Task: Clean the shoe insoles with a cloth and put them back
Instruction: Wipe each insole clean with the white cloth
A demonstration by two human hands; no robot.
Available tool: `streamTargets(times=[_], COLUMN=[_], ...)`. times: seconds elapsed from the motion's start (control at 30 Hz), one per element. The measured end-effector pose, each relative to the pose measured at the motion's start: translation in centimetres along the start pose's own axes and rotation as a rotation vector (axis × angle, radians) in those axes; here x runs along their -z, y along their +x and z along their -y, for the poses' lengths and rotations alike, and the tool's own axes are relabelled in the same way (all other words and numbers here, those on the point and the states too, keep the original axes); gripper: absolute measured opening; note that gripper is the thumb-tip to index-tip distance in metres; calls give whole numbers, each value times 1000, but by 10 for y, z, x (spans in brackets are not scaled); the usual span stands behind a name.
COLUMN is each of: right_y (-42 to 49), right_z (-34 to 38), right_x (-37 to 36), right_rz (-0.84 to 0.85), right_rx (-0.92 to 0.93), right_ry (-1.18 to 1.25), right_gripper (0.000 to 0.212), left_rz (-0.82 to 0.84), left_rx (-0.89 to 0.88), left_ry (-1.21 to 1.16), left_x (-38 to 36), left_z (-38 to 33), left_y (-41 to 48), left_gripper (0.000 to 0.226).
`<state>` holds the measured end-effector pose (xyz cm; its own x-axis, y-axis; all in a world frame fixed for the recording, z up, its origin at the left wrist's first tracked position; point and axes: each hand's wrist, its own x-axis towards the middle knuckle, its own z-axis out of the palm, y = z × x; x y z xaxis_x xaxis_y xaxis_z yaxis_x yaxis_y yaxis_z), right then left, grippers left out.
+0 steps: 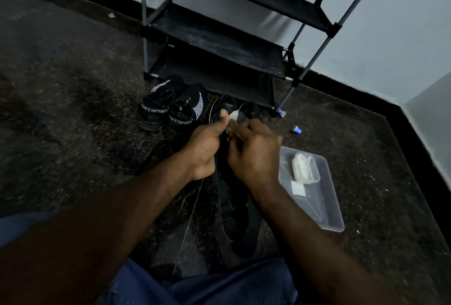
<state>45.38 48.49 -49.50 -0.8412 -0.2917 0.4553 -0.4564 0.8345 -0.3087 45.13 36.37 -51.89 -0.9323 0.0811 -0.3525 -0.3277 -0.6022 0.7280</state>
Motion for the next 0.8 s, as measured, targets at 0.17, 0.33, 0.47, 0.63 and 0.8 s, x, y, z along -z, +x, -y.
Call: streamTargets(times=[0.17, 0.33, 0.47, 0.63, 0.8], right_y=[-18, -15, 5, -5, -20], right_z=[-2, -14, -29, -25, -17], right_x=[-2, 3, 12, 12, 8], right_rz=[-2, -46, -131, -102, 10], right_rx=[131, 203, 21, 49, 215], right_ry=[-25, -203, -238, -134, -105], right_gripper=[42, 21, 20, 21, 13], left_rz=[13, 36, 36, 78, 80], left_rx=[-18, 30, 49, 64, 38], left_ry=[-4, -27, -69, -70, -48], left_x=[2, 4, 0, 1, 5], left_z=[-5, -2, -2, 0, 0], left_y=[3, 4, 3, 7, 9], left_gripper=[58, 70, 66, 70, 67])
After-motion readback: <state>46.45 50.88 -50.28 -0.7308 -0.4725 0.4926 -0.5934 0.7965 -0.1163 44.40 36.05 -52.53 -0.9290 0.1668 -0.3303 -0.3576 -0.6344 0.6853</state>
